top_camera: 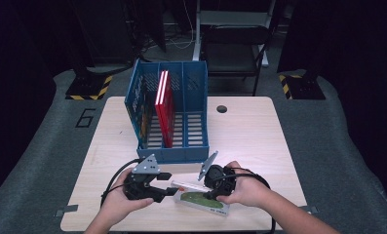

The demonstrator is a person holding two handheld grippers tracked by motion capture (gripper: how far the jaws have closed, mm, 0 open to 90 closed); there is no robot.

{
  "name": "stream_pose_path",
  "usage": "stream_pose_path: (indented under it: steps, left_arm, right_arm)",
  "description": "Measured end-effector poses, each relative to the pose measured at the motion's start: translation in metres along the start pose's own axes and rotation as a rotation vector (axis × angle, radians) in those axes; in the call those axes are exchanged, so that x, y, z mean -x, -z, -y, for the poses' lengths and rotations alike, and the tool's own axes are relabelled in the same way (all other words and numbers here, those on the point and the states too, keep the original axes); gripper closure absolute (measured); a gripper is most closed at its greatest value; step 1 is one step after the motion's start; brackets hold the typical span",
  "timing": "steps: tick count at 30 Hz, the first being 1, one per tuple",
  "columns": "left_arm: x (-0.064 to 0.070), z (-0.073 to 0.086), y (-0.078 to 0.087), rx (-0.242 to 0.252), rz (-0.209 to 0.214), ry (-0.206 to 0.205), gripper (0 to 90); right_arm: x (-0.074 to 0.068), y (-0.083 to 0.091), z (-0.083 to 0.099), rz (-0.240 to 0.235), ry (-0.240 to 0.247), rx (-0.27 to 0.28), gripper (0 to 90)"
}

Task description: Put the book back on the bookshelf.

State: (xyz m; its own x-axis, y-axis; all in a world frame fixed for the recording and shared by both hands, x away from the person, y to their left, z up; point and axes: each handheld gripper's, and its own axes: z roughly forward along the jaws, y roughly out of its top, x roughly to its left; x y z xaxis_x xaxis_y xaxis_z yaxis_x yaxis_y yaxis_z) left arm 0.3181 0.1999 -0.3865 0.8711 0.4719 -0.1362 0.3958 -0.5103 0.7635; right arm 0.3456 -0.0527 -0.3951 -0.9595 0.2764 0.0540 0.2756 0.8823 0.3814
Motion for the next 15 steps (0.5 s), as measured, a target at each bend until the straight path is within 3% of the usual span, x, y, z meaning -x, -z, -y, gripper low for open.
stream_pose_path:
  steps: [5,6,8,15]
  left_arm:
    - [-0.005,0.009,0.003,0.001,-0.028,0.025,44.8]
    - [-0.007,0.011,0.004,-0.004,-0.038,0.026,44.8]
    - [-0.012,0.019,0.001,-0.015,-0.055,0.034,44.9]
    - [-0.023,0.034,-0.001,-0.014,-0.066,0.085,44.9]
  right_arm:
    - [0.004,0.013,-0.001,0.015,-0.116,0.008,76.5]
    - [0.004,0.013,-0.001,0.015,-0.116,0.008,76.5]
    - [0.007,0.024,-0.004,0.026,-0.163,0.023,76.5]
    - [0.014,0.053,-0.014,0.071,-0.27,0.066,76.5]
